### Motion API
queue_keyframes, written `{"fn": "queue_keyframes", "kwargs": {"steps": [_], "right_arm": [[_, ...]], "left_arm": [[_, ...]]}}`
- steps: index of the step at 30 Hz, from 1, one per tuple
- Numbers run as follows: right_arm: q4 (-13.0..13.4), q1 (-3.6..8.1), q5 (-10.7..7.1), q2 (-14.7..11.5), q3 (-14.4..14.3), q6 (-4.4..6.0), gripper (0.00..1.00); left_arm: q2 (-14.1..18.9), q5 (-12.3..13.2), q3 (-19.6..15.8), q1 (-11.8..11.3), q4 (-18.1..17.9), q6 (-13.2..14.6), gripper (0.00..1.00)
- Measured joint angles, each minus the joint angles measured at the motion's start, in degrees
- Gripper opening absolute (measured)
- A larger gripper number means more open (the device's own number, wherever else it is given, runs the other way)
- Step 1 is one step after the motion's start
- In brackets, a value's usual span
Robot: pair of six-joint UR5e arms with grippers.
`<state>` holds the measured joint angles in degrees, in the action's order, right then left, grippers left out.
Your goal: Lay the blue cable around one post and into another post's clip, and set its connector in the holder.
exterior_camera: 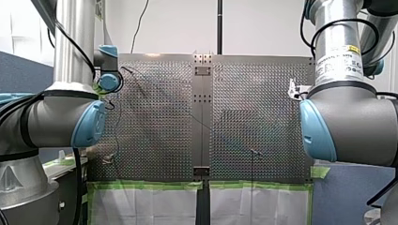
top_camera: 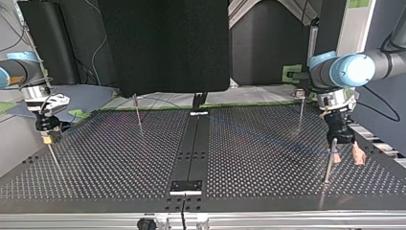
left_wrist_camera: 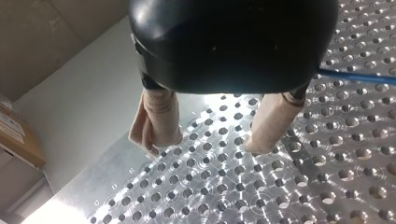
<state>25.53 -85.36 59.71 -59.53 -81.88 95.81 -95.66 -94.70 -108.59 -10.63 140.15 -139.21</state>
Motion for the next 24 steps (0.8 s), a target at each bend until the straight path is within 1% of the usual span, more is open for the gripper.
{"fn": "queue_keyframes", "kwargs": {"steps": [5,8,21,22,23,24], "right_arm": [[-0.4,-0.02,-0.02,0.0,0.1,0.00,0.00],[-2.5,-0.06,-0.03,-0.2,0.2,0.01,0.00],[-2.7,-0.01,-0.02,0.1,0.0,0.01,0.00],[-2.8,-0.01,-0.03,0.1,0.0,0.01,0.11],[-2.8,-0.01,-0.04,0.1,0.0,0.01,0.18],[-2.8,-0.01,-0.04,0.1,0.0,0.01,0.18]], "left_arm": [[0.0,0.0,0.0,0.0,0.0,0.0,1.00],[0.0,0.0,0.0,0.0,0.0,0.0,1.00],[0.0,0.0,0.0,0.0,0.0,0.0,1.00],[0.0,0.0,0.0,0.0,0.0,0.0,1.00],[0.0,0.0,0.0,0.0,0.0,0.0,1.00],[0.0,0.0,0.0,0.0,-0.1,0.0,1.00]]}}
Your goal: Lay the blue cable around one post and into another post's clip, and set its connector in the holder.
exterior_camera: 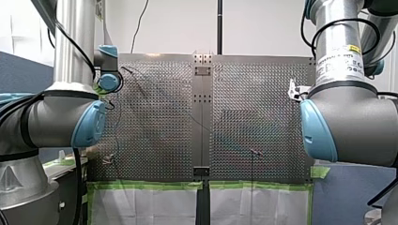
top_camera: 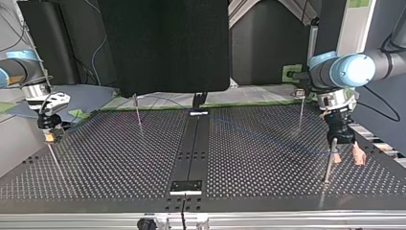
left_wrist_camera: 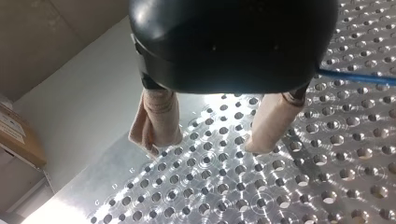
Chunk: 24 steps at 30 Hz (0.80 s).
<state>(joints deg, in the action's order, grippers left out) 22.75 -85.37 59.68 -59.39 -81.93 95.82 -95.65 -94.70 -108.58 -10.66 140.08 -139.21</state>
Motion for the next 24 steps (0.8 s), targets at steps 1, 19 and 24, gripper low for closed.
{"fn": "queue_keyframes", "kwargs": {"steps": [1,19,24], "right_arm": [[0.0,0.00,0.00,0.0,0.0,0.00,0.30],[0.0,-0.01,0.01,0.0,0.0,0.00,1.00],[0.0,-0.01,0.00,0.0,0.0,0.00,1.00]], "left_arm": [[0.0,0.0,0.0,0.0,0.0,0.0,1.00],[0.1,-0.7,0.0,0.1,0.9,-0.5,1.00],[1.4,-2.7,0.0,0.3,2.9,-1.3,1.00]]}}
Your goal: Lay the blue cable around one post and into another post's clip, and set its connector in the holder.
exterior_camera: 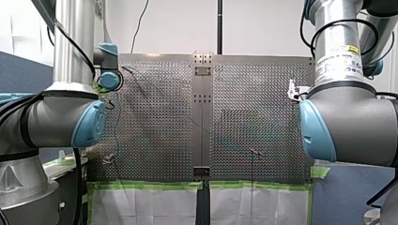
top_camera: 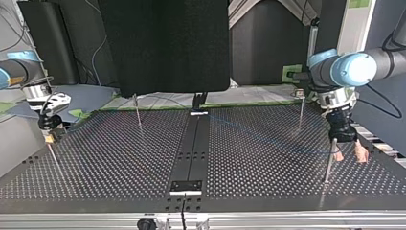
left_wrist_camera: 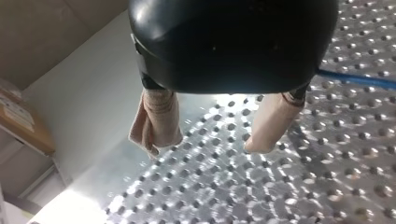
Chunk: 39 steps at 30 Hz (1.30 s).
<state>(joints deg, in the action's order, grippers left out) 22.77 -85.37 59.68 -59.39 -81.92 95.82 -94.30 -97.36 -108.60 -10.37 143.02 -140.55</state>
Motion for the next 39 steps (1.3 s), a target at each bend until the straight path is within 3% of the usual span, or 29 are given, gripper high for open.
{"fn": "queue_keyframes", "kwargs": {"steps": [5,11,15,26,31,39], "right_arm": [[0.0,0.00,0.00,0.0,0.0,0.00,1.00],[0.0,0.00,0.00,0.0,0.0,0.00,1.00],[0.0,0.00,0.00,0.0,0.0,0.00,1.00],[0.0,0.00,-0.01,0.0,0.0,0.00,1.00],[0.0,0.00,0.00,0.0,0.0,0.00,1.00],[0.0,0.00,0.00,0.0,0.0,0.00,1.00]], "left_arm": [[0.9,-2.5,0.0,0.1,2.6,-0.1,1.00],[3.0,-5.1,-1.9,0.0,5.5,-2.2,1.00],[3.7,-4.0,-3.8,-0.5,5.7,-4.2,1.00],[3.9,0.8,-8.8,-0.2,1.7,-9.2,1.00],[4.9,3.1,-10.7,0.3,3.1,-11.9,1.00],[8.4,4.1,-12.0,0.6,5.2,-15.7,1.00]]}}
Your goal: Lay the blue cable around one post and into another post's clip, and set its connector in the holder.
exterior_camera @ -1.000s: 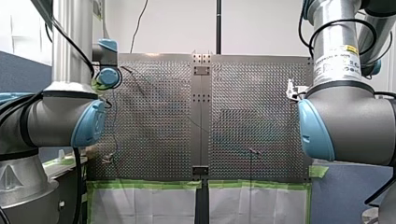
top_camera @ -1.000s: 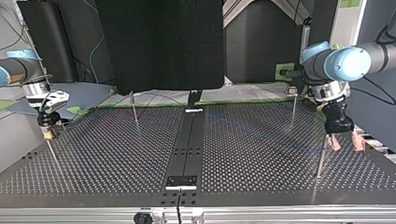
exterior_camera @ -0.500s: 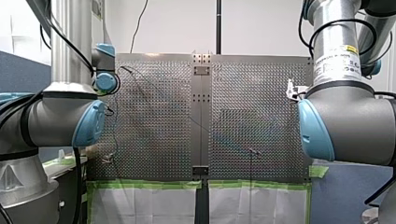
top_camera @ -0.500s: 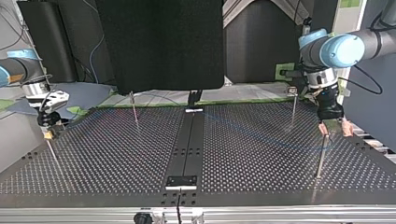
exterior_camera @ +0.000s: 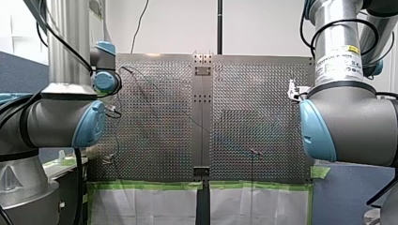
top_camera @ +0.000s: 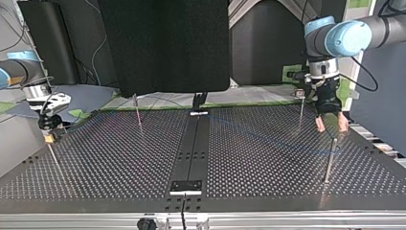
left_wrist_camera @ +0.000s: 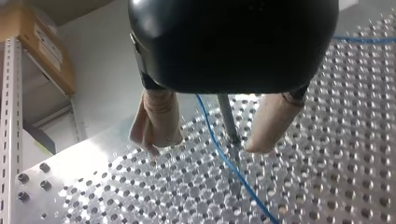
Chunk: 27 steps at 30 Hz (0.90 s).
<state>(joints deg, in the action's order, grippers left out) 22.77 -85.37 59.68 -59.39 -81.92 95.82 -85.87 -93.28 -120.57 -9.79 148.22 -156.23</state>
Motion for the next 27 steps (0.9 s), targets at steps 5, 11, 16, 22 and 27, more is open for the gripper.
{"fn": "queue_keyframes", "kwargs": {"steps": [5,11,16,22,27], "right_arm": [[0.0,0.00,0.00,0.0,0.0,0.00,1.00],[0.0,0.00,0.00,0.0,0.0,0.00,1.00],[0.0,0.00,0.00,0.0,0.0,0.00,1.00],[0.0,0.00,0.00,0.0,0.0,0.00,1.00],[0.0,0.00,0.00,0.0,0.0,0.00,1.00]], "left_arm": [[2.3,1.1,-2.0,0.0,-0.4,-2.2,1.00],[4.9,1.7,-4.6,0.3,-0.1,-1.9,1.00],[7.1,2.5,-6.7,1.7,1.8,0.2,1.00],[8.6,2.9,-9.7,4.5,2.5,3.0,1.00],[6.5,0.8,-12.5,7.4,1.0,5.9,1.00]]}}
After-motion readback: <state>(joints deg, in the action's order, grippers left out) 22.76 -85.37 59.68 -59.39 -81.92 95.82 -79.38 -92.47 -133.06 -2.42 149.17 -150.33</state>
